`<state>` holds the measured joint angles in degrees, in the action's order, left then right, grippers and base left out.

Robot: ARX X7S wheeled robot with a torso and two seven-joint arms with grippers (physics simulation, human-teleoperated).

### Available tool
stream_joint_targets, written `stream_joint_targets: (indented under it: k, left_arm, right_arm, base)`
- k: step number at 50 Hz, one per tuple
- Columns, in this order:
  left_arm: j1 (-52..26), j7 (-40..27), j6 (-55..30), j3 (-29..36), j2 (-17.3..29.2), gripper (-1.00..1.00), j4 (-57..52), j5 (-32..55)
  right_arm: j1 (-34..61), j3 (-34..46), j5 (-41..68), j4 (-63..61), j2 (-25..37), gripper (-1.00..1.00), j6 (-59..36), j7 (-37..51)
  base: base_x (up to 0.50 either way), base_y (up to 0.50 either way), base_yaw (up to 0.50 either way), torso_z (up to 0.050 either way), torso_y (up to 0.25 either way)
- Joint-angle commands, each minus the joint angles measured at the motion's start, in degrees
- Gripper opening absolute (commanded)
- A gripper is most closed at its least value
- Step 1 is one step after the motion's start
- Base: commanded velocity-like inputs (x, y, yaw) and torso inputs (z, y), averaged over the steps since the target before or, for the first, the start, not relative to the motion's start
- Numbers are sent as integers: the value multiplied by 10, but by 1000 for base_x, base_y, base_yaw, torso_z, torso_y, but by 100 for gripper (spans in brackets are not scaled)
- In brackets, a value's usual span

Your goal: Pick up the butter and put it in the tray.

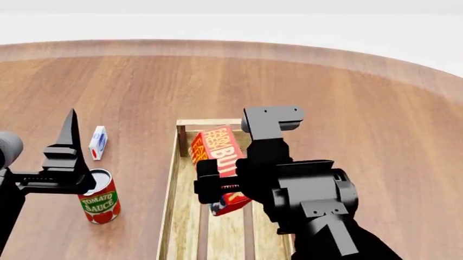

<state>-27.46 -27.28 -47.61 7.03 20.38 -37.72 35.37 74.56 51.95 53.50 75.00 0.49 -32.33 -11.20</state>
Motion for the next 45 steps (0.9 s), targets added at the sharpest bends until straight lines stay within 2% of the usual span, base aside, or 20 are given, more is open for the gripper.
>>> stream_joint_targets:
  k: [1,12,18,45]
  left_arm:
    - [0,0,4,-1,2,100,4,2]
    - [3,0,10,0,3,100,10,2]
    - [5,1,14,-1,5,100,13,3]
    - [5,-1,20,-1,9,100,18,8]
  right_arm:
    - [-11,-2,6,0,-5,-100,-13,-17]
    - [-22,-38,-30,0,-5,-100,-19,-9]
    - [-23,-9,-8,0,-5,-100,-20,-1]
    - [-32,4,3,0,-5,-100,-62,3]
  base:
    - [0,0,0,0,0]
    - [0,0,0,1,1]
    - [0,0,0,0,0]
    - [0,0,0,0,1]
